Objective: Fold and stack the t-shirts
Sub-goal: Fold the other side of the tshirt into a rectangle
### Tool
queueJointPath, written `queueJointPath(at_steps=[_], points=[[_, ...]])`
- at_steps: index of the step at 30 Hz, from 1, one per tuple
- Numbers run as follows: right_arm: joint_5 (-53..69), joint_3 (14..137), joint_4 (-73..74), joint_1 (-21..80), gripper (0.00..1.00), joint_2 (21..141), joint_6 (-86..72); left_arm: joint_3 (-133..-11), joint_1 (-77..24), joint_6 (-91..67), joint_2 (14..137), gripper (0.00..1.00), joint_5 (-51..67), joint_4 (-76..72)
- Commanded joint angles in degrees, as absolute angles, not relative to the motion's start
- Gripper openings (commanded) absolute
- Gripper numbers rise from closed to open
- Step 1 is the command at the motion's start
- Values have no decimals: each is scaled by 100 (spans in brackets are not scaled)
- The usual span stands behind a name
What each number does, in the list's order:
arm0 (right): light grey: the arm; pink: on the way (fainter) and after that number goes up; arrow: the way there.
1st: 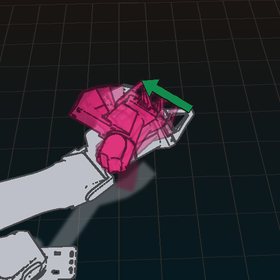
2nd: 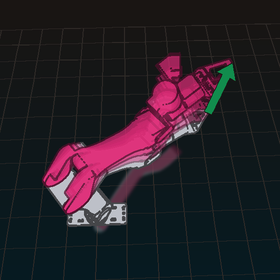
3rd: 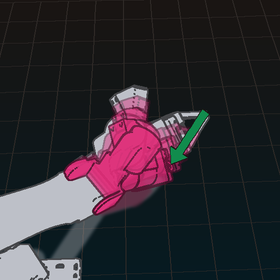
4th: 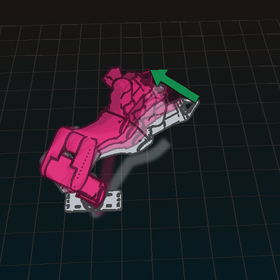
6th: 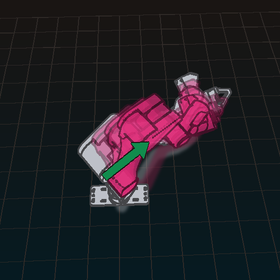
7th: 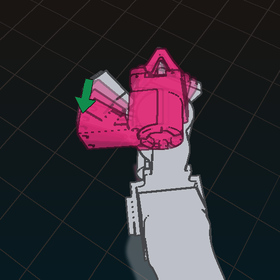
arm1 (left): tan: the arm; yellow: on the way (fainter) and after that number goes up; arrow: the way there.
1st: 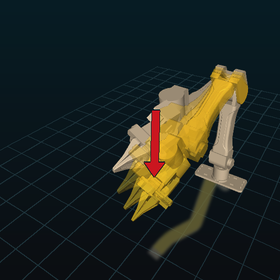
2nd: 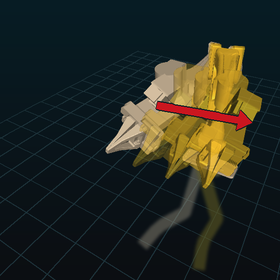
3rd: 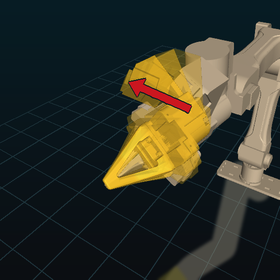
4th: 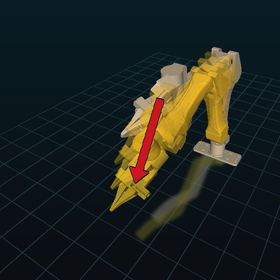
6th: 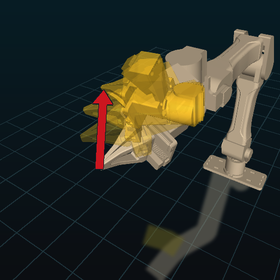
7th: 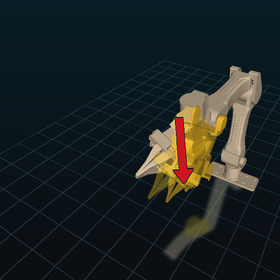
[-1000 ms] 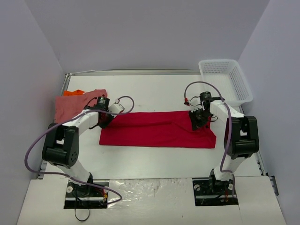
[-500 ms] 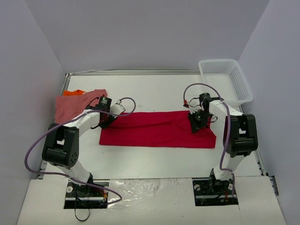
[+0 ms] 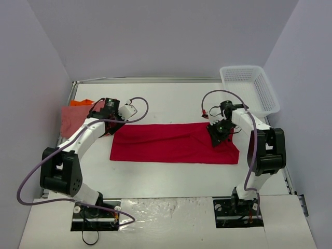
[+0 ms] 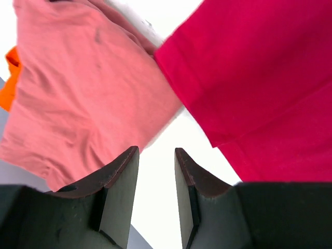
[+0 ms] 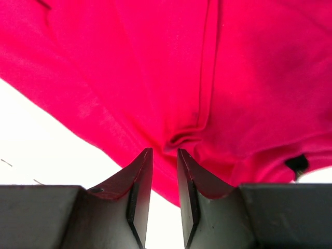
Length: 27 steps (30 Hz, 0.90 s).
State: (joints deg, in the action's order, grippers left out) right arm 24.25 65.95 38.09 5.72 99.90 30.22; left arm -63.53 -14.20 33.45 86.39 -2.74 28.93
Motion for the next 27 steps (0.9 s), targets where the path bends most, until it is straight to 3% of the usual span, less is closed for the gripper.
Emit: queueJointPath(at_steps=[1,14,27], points=[[2663,7013,4508,615,23,9510,3234,-6714,-1441,3296,8394,33,-158,3208],[3075,7874,4544,519,39,9922,3270,-6627,-1441,2752,8710,33,605,2681],[3726,9131,4491,519,41,11723,3410,-6504,-1582,2303,9316,33,765,1609]])
